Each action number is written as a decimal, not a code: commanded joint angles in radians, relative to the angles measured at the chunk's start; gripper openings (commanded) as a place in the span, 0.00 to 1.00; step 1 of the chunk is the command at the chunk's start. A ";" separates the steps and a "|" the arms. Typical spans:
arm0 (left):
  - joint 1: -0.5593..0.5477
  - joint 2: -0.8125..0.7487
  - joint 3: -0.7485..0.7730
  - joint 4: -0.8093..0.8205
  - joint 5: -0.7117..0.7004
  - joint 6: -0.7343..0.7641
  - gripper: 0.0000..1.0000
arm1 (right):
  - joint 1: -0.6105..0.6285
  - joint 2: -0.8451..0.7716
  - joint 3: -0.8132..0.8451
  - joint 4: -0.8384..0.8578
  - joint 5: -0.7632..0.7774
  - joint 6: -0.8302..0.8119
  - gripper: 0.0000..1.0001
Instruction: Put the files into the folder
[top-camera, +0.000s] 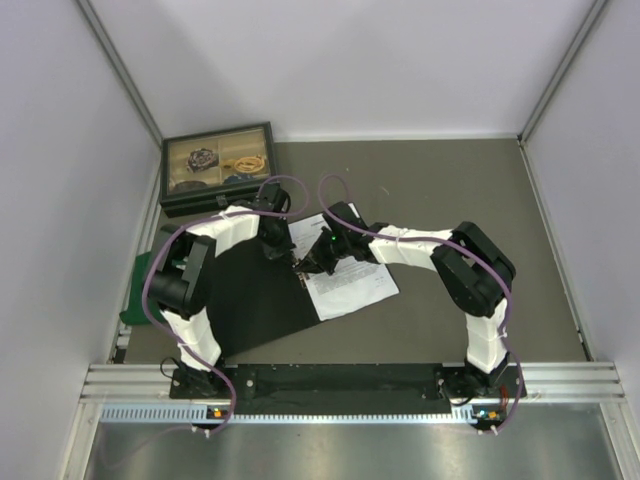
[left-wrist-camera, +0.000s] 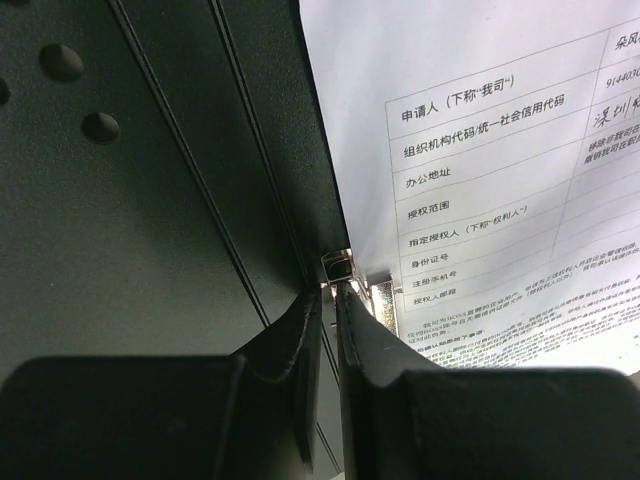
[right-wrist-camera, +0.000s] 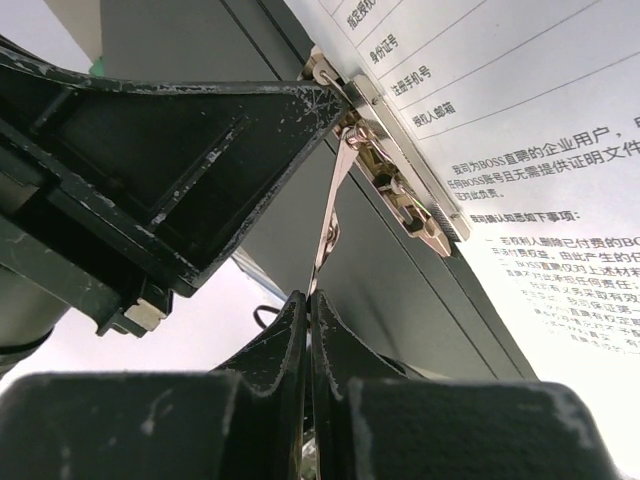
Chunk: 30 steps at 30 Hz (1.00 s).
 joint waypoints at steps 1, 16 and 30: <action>-0.002 0.027 0.011 -0.017 -0.074 0.013 0.14 | 0.017 0.002 0.004 -0.018 0.026 -0.060 0.00; -0.004 0.074 0.015 -0.044 -0.094 0.092 0.00 | 0.005 0.014 -0.014 -0.177 0.148 -0.335 0.00; -0.004 0.060 -0.011 -0.037 -0.099 0.073 0.00 | -0.020 0.054 -0.139 -0.061 0.152 -0.315 0.00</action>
